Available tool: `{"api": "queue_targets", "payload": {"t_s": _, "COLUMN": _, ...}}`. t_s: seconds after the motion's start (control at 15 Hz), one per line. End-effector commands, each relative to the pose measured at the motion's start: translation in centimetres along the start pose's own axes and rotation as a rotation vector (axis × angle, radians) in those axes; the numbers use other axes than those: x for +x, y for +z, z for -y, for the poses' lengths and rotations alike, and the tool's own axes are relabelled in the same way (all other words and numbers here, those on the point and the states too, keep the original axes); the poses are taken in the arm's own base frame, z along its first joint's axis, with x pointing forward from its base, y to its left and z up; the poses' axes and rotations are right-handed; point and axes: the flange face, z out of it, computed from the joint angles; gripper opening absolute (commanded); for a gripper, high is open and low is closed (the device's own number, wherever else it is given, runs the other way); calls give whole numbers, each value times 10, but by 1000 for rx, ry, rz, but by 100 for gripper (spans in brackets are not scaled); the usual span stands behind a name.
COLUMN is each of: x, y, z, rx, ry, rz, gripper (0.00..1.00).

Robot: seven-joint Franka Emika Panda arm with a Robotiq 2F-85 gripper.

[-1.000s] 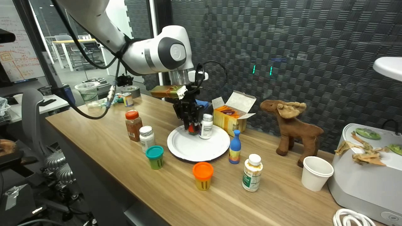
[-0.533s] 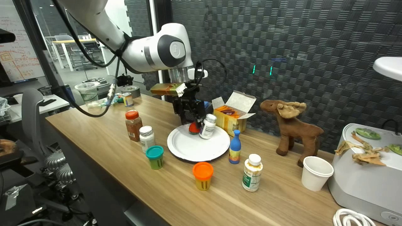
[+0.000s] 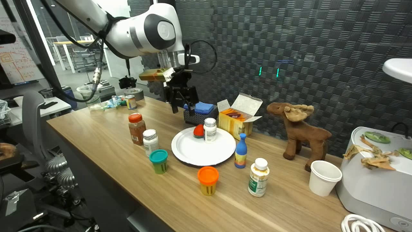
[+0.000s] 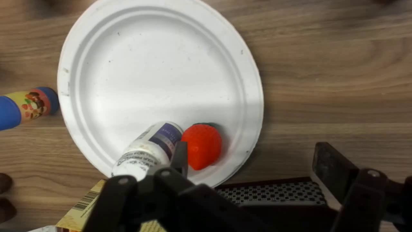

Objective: Place the strawberry and containers on the white plate

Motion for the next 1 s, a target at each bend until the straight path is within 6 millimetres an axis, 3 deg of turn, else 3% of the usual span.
{"api": "queue_targets", "payload": {"t_s": 0.0, "x": -43, "y": -38, "z": 23, "rx": 5, "ry": -9, "rz": 15, "gripper": 100}}
{"api": "queue_targets", "payload": {"t_s": 0.2, "x": -73, "y": -54, "z": 52, "rx": 30, "ry": -84, "rz": 17, "gripper": 100}}
{"api": "queue_targets", "payload": {"t_s": 0.47, "x": -107, "y": -60, "z": 79, "rx": 65, "ry": -180, "rz": 29, "gripper": 100}}
{"api": "queue_targets", "payload": {"t_s": 0.73, "x": -122, "y": -53, "z": 84, "rx": 106, "ry": -222, "rz": 66, "gripper": 100}}
{"api": "queue_targets", "payload": {"t_s": 0.93, "x": -122, "y": -44, "z": 80, "rx": 135, "ry": -242, "rz": 94, "gripper": 100}}
